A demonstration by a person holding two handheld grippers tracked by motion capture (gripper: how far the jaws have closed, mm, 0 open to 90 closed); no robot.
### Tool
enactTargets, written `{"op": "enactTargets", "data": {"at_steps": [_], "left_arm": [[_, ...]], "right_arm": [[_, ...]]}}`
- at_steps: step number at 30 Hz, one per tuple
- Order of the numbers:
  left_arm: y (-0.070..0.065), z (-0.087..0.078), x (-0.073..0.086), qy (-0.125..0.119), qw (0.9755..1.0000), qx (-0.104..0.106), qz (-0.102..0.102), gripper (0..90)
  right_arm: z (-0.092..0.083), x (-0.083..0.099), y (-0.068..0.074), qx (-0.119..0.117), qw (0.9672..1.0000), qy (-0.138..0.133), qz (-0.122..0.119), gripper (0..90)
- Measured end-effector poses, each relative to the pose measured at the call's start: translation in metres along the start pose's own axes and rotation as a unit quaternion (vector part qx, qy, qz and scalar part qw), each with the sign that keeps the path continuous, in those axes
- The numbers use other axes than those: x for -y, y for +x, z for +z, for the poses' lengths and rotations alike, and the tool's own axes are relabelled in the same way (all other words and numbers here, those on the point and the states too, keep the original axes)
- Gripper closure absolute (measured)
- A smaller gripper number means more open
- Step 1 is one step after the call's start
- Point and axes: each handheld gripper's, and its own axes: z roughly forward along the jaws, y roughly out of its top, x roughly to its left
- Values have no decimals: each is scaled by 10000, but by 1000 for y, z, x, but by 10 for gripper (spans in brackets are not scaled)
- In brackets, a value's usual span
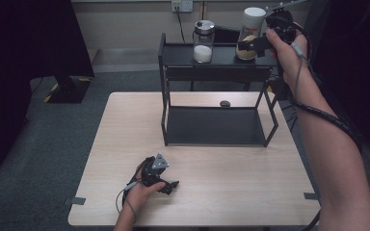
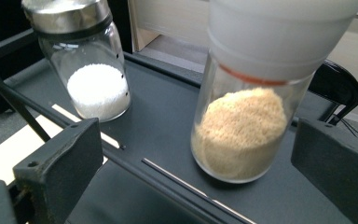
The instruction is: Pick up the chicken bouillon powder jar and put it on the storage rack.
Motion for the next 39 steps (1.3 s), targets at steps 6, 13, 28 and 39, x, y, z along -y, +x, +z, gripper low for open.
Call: {"op": "enactTargets", "data": {"at_steps": [6,13,28,39], "left_arm": [[0,0,0,0,10000,0,0,0],[0,0,0,1,10000,0,2,0],[0,0,0,2,10000,-1,0,0],[0,0,0,3,10000,-1,2,0]], "right_arm": [[-2,8,2,-40,10000,-11,-26,10],[1,24,2,-102,9999,-49,24,11],[5,53,-4,-311,9995,-29,55,11],[7,75,-4,-360,9991,-232,75,11]]}}
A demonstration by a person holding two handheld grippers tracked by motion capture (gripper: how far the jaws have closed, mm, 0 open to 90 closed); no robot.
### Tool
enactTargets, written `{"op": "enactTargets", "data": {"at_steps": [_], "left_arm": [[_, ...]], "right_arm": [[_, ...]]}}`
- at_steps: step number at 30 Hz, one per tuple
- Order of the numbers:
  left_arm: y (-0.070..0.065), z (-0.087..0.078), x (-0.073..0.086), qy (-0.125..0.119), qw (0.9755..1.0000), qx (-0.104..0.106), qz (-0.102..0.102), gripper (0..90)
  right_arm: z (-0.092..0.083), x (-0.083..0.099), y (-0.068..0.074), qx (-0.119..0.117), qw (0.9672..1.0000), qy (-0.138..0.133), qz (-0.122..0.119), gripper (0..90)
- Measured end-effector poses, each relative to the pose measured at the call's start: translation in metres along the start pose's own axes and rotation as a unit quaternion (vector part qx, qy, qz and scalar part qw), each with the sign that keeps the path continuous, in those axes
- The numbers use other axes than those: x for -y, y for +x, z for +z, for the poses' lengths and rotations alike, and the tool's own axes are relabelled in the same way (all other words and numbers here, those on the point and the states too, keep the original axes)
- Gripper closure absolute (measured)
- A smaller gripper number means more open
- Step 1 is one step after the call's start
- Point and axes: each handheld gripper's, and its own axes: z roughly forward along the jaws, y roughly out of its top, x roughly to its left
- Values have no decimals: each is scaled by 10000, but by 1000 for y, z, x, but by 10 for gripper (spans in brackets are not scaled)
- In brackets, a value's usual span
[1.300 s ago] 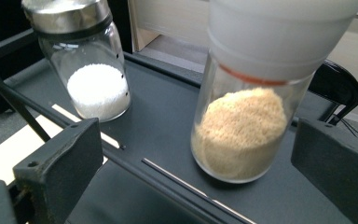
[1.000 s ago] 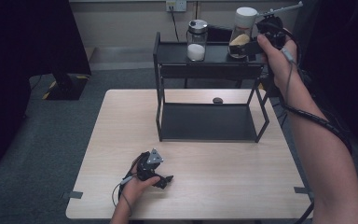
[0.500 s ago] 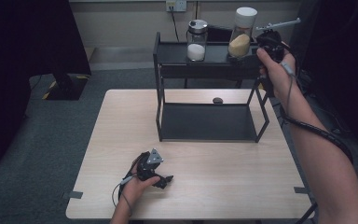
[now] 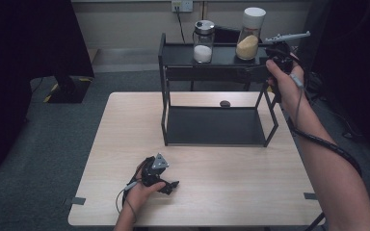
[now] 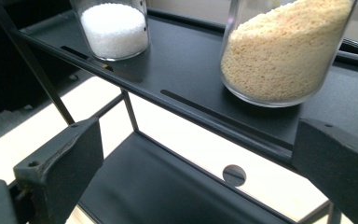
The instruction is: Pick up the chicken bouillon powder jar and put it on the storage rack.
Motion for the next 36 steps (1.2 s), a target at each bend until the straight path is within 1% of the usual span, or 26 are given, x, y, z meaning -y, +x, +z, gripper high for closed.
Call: {"op": "enactTargets", "data": {"at_steps": [4,10,12,15,22,24,36], "left_arm": [[0,0,0,1,10000,-1,1,0],[0,0,0,-1,10000,-1,-2,0],[0,0,0,-3,10000,0,-3,0],[0,0,0,-1,10000,-1,-2,0],[0,0,0,-4,10000,-1,-3,0],[0,0,0,-4,10000,-1,-2,0],[0,0,0,-5,10000,-2,-2,0]], "right_arm": [[-1,7,2,-54,10000,58,-38,13],[2,17,3,-90,9999,99,-17,13],[3,22,4,-97,9999,76,-6,13],[5,26,6,-83,9999,73,-114,13],[9,38,8,-172,9998,37,-61,13],[11,44,8,-210,9998,15,-37,13],[18,61,10,-297,9995,64,-7,13]]}}
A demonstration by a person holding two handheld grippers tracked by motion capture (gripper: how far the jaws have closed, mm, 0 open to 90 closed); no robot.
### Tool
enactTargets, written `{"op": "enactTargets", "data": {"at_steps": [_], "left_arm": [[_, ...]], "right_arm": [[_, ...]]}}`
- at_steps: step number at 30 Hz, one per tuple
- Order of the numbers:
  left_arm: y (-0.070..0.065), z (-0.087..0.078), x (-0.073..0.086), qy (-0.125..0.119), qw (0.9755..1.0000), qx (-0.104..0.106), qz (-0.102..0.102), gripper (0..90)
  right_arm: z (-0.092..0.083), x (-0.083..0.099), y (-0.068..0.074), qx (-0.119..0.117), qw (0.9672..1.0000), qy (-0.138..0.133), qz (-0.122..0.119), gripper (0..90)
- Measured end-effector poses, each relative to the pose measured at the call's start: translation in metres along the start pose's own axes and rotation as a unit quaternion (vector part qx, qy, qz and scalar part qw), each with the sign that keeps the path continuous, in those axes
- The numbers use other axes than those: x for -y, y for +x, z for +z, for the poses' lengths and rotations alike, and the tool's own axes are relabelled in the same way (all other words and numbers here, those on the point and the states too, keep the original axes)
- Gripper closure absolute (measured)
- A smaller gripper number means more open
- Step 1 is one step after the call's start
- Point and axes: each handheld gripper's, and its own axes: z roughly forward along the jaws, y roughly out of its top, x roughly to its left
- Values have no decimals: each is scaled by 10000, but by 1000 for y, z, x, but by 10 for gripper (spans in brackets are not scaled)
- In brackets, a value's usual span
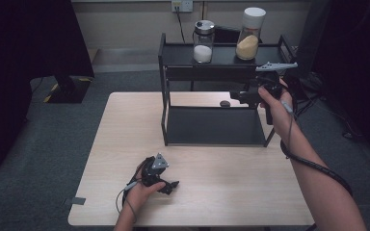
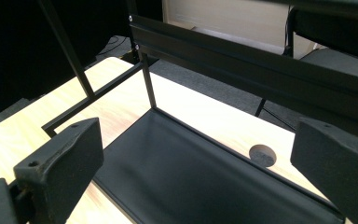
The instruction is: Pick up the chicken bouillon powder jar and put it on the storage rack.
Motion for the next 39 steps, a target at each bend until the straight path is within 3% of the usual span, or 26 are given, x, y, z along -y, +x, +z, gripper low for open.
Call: {"op": "enactTargets", "data": {"at_steps": [23,39], "left_arm": [[0,0,0,0,10000,0,-1,0],[0,0,0,-2,10000,1,0,0]], "right_arm": [[11,31,-1,-93,9998,143,82,13],[17,62,-6,-147,9993,200,281,13]]}}
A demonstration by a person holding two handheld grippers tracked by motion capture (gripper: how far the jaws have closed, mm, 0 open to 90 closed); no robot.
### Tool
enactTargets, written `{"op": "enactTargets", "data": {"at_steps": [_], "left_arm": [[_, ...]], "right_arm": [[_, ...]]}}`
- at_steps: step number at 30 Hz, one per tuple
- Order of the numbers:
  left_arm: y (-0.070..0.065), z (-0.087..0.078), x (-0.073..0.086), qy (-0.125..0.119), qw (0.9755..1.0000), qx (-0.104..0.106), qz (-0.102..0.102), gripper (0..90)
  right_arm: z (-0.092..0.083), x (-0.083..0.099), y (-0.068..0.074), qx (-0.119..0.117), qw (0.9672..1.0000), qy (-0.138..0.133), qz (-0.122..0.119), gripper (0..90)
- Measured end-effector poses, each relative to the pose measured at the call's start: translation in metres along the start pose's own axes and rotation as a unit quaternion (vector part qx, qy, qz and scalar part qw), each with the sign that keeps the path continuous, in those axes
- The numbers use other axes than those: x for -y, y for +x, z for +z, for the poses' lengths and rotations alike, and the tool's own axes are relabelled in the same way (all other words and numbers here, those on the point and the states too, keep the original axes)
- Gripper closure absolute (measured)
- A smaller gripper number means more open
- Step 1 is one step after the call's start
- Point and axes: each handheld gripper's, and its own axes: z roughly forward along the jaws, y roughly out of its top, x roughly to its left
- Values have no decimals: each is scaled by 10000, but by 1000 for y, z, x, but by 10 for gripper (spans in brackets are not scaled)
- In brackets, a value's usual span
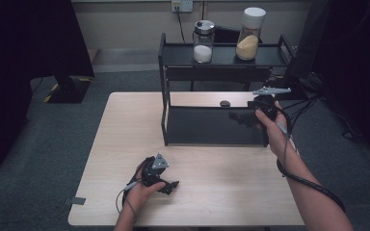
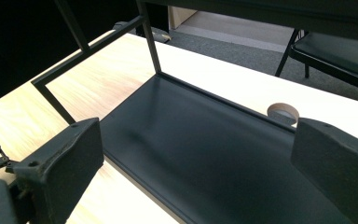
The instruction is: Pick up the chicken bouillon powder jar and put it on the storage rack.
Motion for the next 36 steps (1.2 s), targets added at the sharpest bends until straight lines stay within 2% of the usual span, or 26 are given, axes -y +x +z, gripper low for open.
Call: {"op": "enactTargets", "data": {"at_steps": [15,36], "left_arm": [[0,0,0,-1,10000,0,-1,0],[0,0,0,0,10000,0,0,0]], "right_arm": [[1,29,-6,12,9998,131,162,13],[-5,70,-9,86,9994,282,175,14]]}}
